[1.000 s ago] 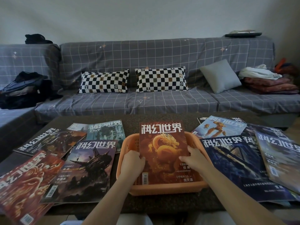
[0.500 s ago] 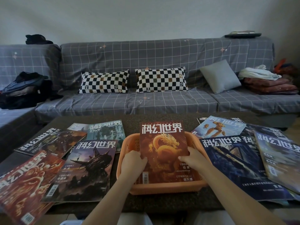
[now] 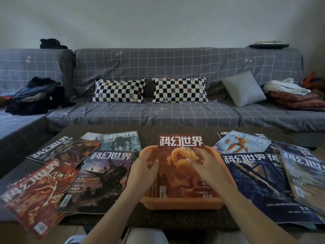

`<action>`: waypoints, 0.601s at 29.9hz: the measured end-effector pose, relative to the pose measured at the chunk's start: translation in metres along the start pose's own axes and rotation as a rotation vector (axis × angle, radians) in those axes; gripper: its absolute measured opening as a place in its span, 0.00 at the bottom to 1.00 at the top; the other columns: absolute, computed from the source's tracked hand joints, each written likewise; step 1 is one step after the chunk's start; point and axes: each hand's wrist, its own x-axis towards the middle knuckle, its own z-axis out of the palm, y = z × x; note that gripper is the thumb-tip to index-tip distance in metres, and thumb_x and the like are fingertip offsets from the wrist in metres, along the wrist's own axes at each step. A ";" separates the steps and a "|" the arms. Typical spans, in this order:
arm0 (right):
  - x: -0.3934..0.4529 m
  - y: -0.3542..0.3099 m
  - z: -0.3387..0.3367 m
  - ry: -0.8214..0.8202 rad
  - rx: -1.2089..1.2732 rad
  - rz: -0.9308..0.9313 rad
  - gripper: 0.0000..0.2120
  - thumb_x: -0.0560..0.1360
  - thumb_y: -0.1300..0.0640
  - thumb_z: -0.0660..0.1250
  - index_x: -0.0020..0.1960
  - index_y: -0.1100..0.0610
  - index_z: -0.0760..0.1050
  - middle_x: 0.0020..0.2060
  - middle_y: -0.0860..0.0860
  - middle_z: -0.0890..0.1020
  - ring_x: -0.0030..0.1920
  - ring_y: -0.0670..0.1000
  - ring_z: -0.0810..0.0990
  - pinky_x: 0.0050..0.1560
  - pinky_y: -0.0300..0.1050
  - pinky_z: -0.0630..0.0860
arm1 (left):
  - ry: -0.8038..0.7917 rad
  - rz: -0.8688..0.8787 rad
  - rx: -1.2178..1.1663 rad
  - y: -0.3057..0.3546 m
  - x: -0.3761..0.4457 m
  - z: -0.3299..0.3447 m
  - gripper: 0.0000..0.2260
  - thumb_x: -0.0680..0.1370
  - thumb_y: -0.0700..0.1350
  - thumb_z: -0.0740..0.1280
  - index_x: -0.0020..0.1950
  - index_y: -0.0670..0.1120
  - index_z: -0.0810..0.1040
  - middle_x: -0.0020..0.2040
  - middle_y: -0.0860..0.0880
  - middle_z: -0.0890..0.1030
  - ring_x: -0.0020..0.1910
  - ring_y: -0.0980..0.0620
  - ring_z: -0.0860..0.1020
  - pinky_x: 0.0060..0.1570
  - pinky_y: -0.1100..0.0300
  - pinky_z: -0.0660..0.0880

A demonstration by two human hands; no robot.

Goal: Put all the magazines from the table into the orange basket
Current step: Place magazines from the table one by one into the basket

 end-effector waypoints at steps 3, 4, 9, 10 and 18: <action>-0.003 -0.033 0.019 -0.049 0.078 -0.095 0.18 0.73 0.49 0.68 0.62 0.47 0.72 0.54 0.42 0.78 0.55 0.38 0.76 0.45 0.26 0.69 | 0.081 -0.053 -0.056 -0.009 0.000 -0.024 0.21 0.79 0.49 0.64 0.72 0.52 0.68 0.61 0.53 0.79 0.44 0.64 0.74 0.29 0.74 0.68; -0.004 -0.044 0.026 -0.067 0.090 -0.126 0.15 0.74 0.49 0.68 0.59 0.46 0.74 0.50 0.40 0.79 0.51 0.34 0.76 0.39 0.23 0.69 | 0.097 -0.058 -0.062 -0.014 -0.001 -0.033 0.21 0.79 0.49 0.64 0.72 0.52 0.68 0.61 0.52 0.79 0.43 0.64 0.75 0.27 0.74 0.68; -0.014 -0.088 0.079 -0.254 0.179 -0.165 0.13 0.75 0.48 0.65 0.59 0.46 0.74 0.47 0.39 0.78 0.47 0.37 0.77 0.42 0.30 0.73 | 0.147 -0.121 -0.025 -0.056 -0.006 -0.075 0.18 0.80 0.47 0.64 0.70 0.49 0.71 0.57 0.50 0.81 0.36 0.65 0.75 0.29 0.72 0.70; -0.017 -0.095 0.092 -0.289 0.209 -0.159 0.12 0.76 0.49 0.65 0.59 0.47 0.74 0.48 0.40 0.79 0.47 0.38 0.77 0.43 0.31 0.73 | 0.153 -0.139 -0.018 -0.065 -0.008 -0.082 0.18 0.80 0.47 0.64 0.69 0.49 0.72 0.58 0.50 0.81 0.38 0.64 0.76 0.31 0.72 0.70; -0.041 -0.128 0.177 -0.477 0.202 -0.053 0.18 0.75 0.50 0.65 0.64 0.50 0.72 0.55 0.45 0.78 0.51 0.42 0.76 0.51 0.35 0.71 | 0.219 -0.282 0.085 -0.132 -0.021 -0.113 0.14 0.79 0.45 0.64 0.64 0.45 0.76 0.55 0.47 0.80 0.52 0.49 0.78 0.44 0.58 0.72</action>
